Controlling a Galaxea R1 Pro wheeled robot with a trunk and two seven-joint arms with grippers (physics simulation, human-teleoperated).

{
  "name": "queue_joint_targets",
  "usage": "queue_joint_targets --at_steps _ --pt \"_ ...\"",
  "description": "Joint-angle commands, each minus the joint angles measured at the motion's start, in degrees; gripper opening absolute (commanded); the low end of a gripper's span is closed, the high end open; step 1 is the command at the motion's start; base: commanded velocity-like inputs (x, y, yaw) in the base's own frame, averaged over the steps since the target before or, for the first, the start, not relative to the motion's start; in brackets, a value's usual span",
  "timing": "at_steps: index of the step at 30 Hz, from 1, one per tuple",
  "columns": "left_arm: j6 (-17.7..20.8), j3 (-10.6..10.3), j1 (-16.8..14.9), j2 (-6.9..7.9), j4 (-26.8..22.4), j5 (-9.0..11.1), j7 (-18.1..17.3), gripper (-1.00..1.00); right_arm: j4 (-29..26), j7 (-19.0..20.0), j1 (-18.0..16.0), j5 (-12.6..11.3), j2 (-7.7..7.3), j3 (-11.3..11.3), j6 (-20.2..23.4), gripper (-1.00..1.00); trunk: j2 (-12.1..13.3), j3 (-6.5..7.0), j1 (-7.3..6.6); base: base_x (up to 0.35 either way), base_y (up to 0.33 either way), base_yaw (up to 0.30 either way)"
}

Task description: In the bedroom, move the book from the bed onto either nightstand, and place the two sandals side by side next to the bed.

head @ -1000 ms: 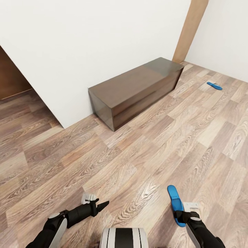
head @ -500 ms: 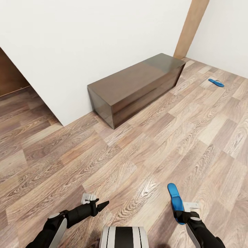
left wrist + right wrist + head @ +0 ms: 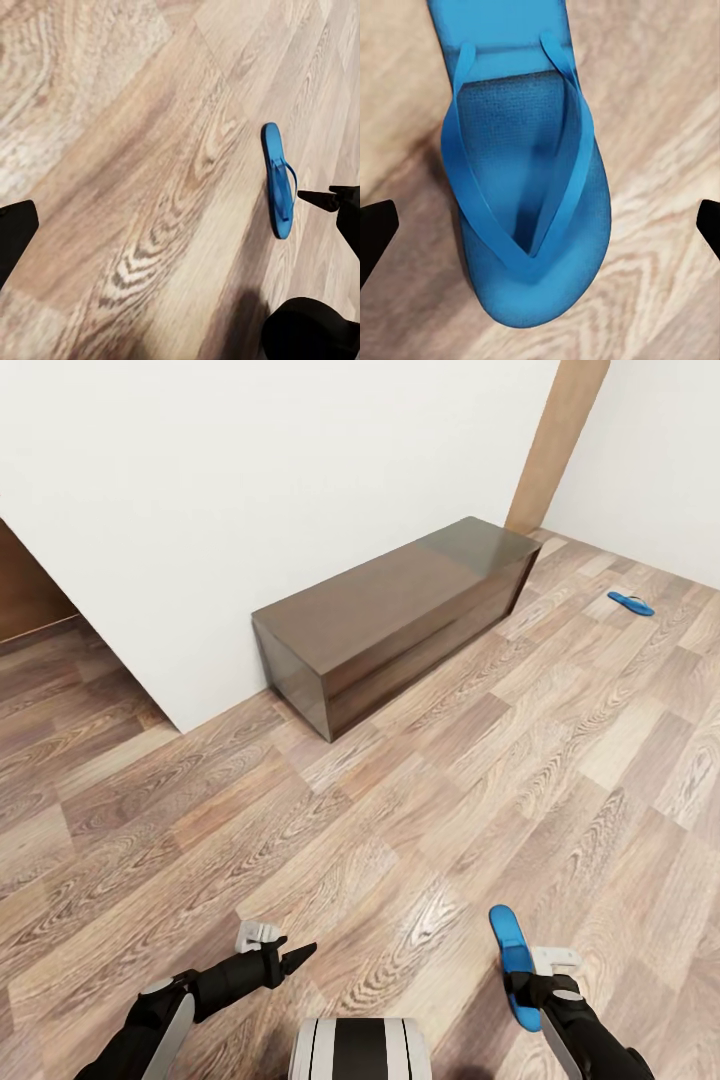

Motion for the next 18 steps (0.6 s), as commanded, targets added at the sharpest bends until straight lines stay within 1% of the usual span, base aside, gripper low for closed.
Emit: queue_joint_targets --at_steps 1,3,9,18 --pt "0.52 0.00 -0.01 0.01 -0.01 0.49 -0.09 1.00 -0.12 -0.11 0.00 0.07 0.01 -0.02 0.36 1.00 -0.01 -0.03 -0.01 0.010 0.000 0.000" --pt "0.52 0.00 -0.01 0.01 -0.01 0.49 -0.07 1.00 -0.12 -0.10 0.02 0.07 0.01 -0.02 0.36 1.00 -0.01 -0.03 -0.01 0.062 0.034 0.000" --pt "0.52 0.00 -0.01 0.01 -0.01 0.49 -0.04 1.00 -0.12 -0.11 0.01 0.07 0.01 -0.02 0.35 1.00 -0.01 -0.03 -0.01 0.174 0.124 0.000" --pt "0.50 0.00 -0.01 0.01 -0.01 0.49 -0.03 1.00 -0.12 -0.11 0.00 0.07 0.01 -0.02 0.36 1.00 -0.01 -0.03 -0.01 0.025 0.019 0.000"
